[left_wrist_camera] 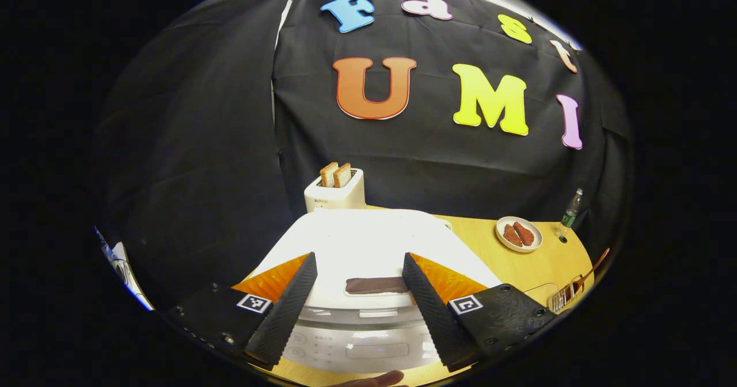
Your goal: Close the left gripper, press the button to open the rice cooker; take a wooden spoon from the chopstick holder with the right hand, scoop a spoonful of rice and pour it into the rice cooker, then put the wooden spoon back into the chopstick holder.
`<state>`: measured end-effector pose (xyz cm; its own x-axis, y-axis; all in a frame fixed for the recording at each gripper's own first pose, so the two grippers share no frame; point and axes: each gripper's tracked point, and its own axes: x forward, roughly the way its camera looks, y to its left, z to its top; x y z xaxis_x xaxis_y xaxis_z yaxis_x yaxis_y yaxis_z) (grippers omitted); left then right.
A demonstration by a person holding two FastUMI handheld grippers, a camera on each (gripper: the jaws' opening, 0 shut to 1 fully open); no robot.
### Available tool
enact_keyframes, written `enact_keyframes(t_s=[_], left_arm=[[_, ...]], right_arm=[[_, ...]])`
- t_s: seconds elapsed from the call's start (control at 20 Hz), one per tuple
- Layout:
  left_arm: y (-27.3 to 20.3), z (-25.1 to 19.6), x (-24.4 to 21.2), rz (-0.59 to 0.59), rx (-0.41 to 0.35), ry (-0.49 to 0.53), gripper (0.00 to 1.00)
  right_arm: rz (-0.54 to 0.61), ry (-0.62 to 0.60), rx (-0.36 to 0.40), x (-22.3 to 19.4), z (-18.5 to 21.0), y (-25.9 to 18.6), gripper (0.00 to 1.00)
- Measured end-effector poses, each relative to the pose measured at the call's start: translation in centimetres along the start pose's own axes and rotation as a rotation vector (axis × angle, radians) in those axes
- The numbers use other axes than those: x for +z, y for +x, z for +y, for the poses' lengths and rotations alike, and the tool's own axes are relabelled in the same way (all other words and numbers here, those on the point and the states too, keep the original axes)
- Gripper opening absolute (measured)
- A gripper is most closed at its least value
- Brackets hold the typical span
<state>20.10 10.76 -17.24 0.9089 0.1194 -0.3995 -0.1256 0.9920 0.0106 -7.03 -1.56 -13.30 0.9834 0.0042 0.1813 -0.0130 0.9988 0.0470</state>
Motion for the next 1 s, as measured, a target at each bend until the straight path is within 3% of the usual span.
enact_keyframes(t_s=[0.2, 0.4, 1.0], left_arm=[[-0.3, -0.3, -2.6, 0.077, -0.03, 0.003, 0.97], [-1.1, -0.2, -3.0, 0.077, -0.052, 0.011, 0.98], [-1.9, -0.7, -3.6, 0.052, -0.011, 0.028, 0.98]], right_arm=[[0.002, 0.006, -0.006, 0.6, 0.0, -0.2, 1.0], [0.005, 0.033, 0.003, 1.1, 0.2, -0.5, 1.0], [0.001, 0.024, -0.009, 1.5, -0.3, -0.4, 0.99]])
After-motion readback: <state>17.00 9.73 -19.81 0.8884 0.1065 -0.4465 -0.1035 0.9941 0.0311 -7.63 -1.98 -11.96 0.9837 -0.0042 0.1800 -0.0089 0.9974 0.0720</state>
